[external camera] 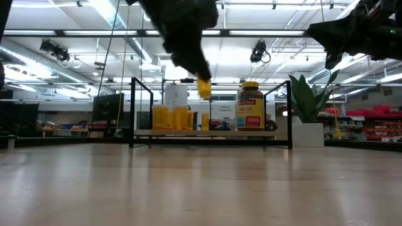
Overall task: Pick and place medicine bottles onto shelf by color
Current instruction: Put the small orange pill bottle on the shelf
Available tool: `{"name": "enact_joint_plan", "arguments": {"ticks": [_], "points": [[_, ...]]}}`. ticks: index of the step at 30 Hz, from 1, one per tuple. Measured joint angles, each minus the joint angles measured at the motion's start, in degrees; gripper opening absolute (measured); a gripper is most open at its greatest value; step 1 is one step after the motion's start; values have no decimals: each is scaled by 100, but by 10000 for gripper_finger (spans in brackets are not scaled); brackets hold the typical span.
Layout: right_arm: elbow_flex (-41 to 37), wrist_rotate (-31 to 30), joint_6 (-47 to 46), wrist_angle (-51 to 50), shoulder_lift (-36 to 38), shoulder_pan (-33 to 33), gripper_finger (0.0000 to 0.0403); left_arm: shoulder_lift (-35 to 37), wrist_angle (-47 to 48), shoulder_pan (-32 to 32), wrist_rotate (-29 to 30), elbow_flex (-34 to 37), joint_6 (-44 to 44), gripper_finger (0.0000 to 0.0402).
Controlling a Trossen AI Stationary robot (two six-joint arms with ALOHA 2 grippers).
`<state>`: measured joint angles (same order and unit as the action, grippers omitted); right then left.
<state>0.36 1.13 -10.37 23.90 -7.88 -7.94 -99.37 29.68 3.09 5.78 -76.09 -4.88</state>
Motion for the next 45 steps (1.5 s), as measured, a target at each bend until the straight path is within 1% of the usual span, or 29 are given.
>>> {"name": "enact_joint_plan", "arguments": {"ticks": [6,10,13,17,21,23,25,30,35,45], "points": [[0,0,0,0,0,0,57,0,-12,-816,2,-449,466,124],[0,0,0,0,0,2,57,-131,-365,-1284,6,-579,711,125],[0,0,0,1,0,2,57,-423,-523,-1540,2,-839,876,117],[0,0,0,11,2,0,57,-970,-339,-1836,-2,-1379,1101,111],[1,0,0,7,1,1,57,-1508,35,-2118,-12,-1983,1184,121],[0,0,0,2,2,1,57,-1741,349,-2241,-54,-2225,1201,127],[0,1,0,7,0,2,57,-1951,434,-2347,-110,-2395,1199,130],[0,0,-2,60,2,2,57,-2315,741,-2568,-236,-2604,1189,122],[1,0,0,67,0,2,57,-2455,999,-2732,-457,-2613,1158,114],[1,0,0,75,0,0,57,-2455,1222,-2743,-457,-2610,1216,133]]}}
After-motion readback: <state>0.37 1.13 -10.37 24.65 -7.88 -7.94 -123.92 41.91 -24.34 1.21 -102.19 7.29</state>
